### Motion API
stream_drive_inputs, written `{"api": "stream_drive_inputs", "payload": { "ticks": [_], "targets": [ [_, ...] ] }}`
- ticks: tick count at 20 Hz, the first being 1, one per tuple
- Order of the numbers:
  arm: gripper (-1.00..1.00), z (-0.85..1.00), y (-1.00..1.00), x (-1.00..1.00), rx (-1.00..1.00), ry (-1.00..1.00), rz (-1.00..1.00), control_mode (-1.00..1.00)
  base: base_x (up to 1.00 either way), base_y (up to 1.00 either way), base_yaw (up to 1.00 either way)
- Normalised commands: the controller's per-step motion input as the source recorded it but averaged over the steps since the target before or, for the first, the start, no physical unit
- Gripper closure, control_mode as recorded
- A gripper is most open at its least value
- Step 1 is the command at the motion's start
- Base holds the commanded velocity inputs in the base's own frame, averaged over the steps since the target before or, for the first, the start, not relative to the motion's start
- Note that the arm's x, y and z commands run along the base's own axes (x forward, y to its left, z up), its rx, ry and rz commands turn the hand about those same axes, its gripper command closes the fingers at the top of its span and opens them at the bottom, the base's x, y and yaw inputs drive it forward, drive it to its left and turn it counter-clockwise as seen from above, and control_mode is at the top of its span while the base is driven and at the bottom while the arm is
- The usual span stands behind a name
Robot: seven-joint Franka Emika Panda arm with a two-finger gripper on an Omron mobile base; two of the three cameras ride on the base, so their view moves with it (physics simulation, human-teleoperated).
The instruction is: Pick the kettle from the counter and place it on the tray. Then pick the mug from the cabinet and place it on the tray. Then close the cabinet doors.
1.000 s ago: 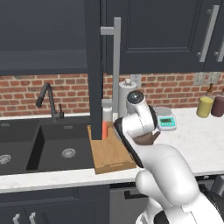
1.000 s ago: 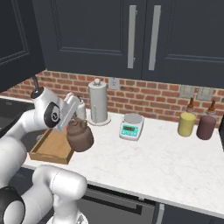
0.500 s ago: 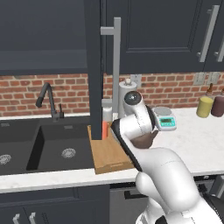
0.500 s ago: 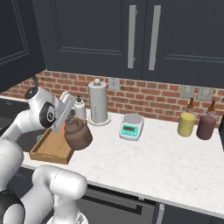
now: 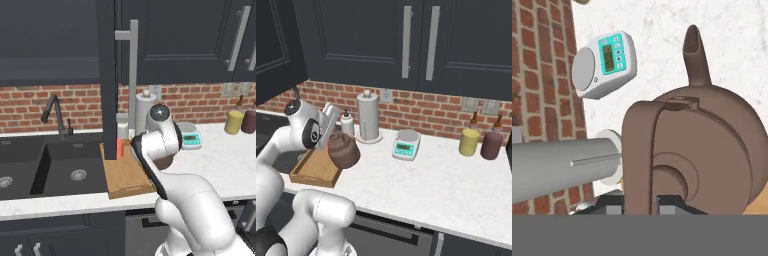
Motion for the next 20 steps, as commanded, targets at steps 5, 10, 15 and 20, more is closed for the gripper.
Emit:
{"api": "stream_drive_inputs", "payload": {
  "ticks": [5, 10, 15, 20],
  "targets": [
    [1.00, 0.00, 0.14, -0.15, 0.03, 0.00, 0.15, -1.00, 0.00, 0.00, 0.00],
    [1.00, 0.00, 0.30, -0.22, 0.04, 0.00, 0.15, -1.00, 0.00, 0.00, 0.00],
    [1.00, 0.00, 0.41, -0.15, 0.01, 0.00, 0.11, -1.00, 0.00, 0.00, 0.00],
    [1.00, 0.00, 0.42, -0.06, 0.00, 0.00, 0.10, -1.00, 0.00, 0.00, 0.00]
  ]
}}
